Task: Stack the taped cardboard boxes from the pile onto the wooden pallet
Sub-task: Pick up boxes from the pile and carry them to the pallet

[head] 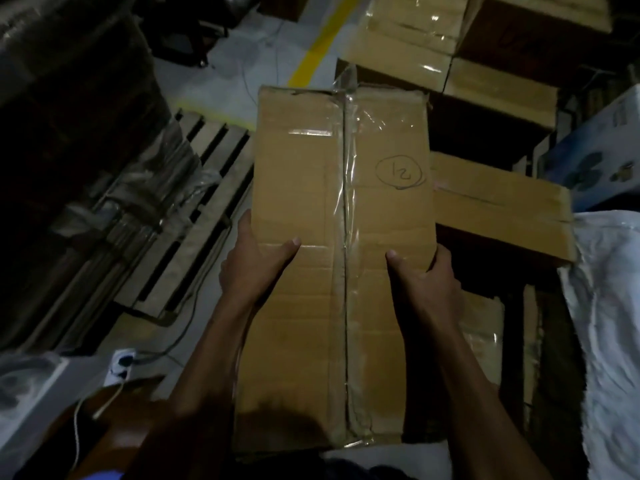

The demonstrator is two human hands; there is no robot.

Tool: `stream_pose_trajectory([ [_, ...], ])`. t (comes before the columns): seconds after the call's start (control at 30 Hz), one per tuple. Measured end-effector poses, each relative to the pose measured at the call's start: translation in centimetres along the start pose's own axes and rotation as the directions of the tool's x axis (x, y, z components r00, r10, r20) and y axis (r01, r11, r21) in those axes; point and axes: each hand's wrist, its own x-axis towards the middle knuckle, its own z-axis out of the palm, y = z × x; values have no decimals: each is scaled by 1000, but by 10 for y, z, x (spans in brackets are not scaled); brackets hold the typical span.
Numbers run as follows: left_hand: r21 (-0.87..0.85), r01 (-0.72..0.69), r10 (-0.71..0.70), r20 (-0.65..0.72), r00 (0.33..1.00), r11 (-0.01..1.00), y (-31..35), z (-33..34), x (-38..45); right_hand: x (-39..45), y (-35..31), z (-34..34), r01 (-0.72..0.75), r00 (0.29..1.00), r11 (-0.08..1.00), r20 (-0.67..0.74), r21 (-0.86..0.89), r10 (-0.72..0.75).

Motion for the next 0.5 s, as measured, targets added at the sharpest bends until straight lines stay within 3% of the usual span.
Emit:
stream_pose_trajectory([
  [0.17, 61, -107, 106, 16, 994, 992, 36, -34, 56, 23, -52, 28, -35, 997, 999, -64, 10, 36],
  [0.5, -38, -145, 146, 34, 989, 989, 93, -40, 182, 118, -133, 62, -33, 994, 998, -103, 54, 39],
])
